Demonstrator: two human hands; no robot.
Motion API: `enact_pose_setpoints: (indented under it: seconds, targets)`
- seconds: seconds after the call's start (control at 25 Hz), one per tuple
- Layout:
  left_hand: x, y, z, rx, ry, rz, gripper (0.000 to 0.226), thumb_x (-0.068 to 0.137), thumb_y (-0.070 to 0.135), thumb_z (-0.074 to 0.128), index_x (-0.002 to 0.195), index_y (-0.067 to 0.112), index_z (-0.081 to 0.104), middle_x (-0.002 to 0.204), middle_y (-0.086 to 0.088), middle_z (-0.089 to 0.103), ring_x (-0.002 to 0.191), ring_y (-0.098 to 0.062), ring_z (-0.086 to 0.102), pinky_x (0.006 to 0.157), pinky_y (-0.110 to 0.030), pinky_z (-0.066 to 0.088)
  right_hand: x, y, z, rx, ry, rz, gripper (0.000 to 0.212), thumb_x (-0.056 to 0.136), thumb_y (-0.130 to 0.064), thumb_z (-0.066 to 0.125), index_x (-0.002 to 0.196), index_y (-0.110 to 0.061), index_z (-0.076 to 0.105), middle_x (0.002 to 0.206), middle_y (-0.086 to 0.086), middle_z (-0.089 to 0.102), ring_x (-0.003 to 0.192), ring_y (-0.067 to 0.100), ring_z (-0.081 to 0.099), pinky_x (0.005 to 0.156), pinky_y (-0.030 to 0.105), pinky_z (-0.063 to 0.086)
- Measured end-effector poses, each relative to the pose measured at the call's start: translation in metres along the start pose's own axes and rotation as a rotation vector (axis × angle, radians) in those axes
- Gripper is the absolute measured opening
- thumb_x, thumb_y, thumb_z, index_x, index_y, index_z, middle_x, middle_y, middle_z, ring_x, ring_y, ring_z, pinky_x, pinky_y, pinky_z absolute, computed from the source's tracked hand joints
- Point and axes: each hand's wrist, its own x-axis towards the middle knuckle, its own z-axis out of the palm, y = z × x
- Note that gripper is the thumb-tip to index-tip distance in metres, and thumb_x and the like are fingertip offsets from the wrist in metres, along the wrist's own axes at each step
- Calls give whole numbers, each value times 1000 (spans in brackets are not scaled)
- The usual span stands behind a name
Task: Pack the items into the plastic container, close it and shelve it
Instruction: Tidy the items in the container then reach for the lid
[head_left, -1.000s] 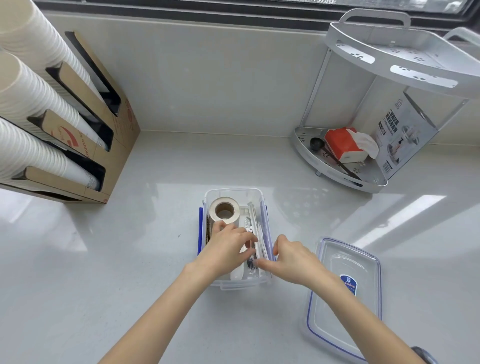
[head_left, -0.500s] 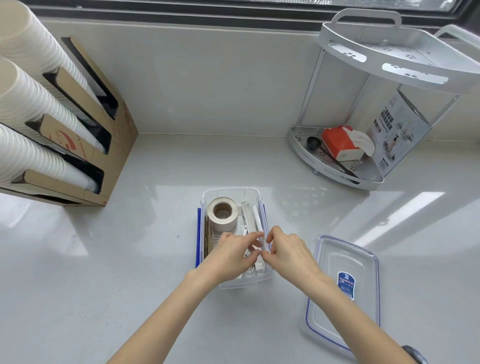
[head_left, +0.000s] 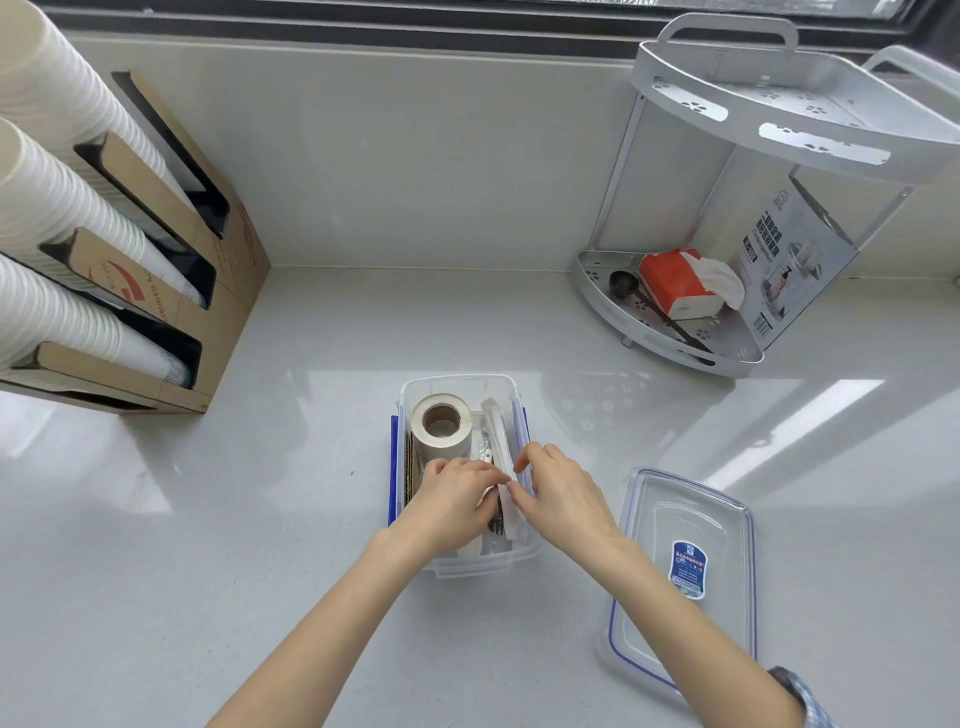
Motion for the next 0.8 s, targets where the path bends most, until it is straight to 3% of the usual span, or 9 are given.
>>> enact_pose_setpoints:
  seconds: [0.12,0.24,0.48,0.8]
  targets:
    - [-3,-6,-9,-98,98,-34,33,91,20,36,117,22,55,127,2,57,121,-17,46,103,-36,27,1,8,-5,140,56,29,23,90,-24,46,109,-13,54,80,-3,49,78,18,49,72,34,42]
    - [-6,-11,-24,-208,219,-34,31,90,15,39,114,16,58,120,-3,61,115,-20,51,102,-40,37,0,17,-11,236,94,97,20,89,-22,46,107,-16,54,74,-8,51,76,19,53,75,35,46]
    - [-10,22,-34,-312,275,46,31,90,11,39,116,11,56,118,-6,61,113,-18,53,97,-23,36,-18,37,-24,290,160,187,24,90,-22,46,112,-16,52,93,-1,55,82,18,54,81,36,47]
    - [-10,93,11,-276,165,149,34,91,15,37,123,13,50,127,-3,55,118,-17,49,95,-18,31,-65,87,-27,192,149,367,34,91,-24,45,124,-16,47,125,10,51,117,27,49,101,41,39]
